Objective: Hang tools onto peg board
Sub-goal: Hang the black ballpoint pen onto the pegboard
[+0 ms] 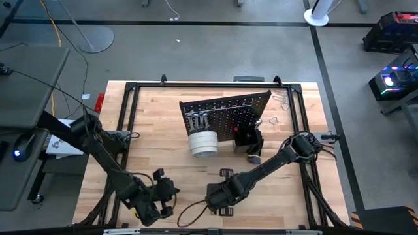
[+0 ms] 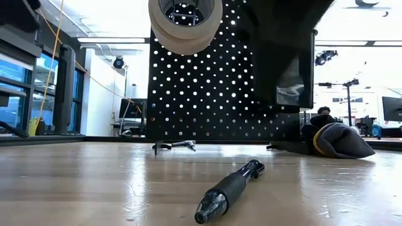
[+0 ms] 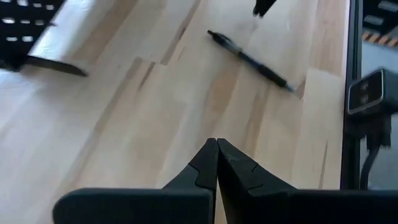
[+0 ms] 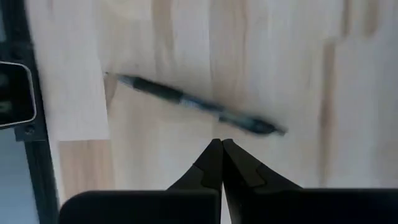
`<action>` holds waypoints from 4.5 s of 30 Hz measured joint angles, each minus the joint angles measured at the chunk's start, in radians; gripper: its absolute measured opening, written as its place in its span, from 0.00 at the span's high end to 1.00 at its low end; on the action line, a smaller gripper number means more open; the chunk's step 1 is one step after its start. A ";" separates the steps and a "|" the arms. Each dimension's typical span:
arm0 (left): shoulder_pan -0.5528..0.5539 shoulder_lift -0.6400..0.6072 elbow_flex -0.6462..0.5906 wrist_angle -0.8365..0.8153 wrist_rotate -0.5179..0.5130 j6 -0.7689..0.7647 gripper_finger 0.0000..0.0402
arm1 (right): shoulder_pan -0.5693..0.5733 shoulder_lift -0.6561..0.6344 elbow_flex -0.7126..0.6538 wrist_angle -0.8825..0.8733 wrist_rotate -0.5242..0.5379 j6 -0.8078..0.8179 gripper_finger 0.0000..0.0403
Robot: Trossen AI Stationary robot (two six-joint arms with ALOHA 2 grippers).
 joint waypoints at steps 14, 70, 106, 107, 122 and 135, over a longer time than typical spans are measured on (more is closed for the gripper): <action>0.039 0.251 -0.001 0.472 0.008 -0.077 1.00 | -0.103 0.001 -0.160 0.170 0.056 -0.043 1.00; 0.189 0.441 0.001 0.776 0.254 0.176 1.00 | 0.128 -0.019 -0.270 0.309 0.027 0.583 1.00; 0.202 0.355 -0.002 0.611 0.222 0.392 1.00 | 0.264 -0.035 -0.270 0.538 0.122 0.508 0.54; 0.205 0.355 -0.002 0.618 0.225 0.392 1.00 | 0.262 -0.029 -0.269 0.545 0.122 0.488 0.49; 0.184 0.423 0.002 0.695 0.226 0.290 1.00 | 0.255 0.103 -0.255 0.451 0.109 0.377 0.44; 0.178 0.382 -0.002 0.688 0.210 0.301 1.00 | 0.272 0.105 -0.253 0.382 0.118 0.309 0.94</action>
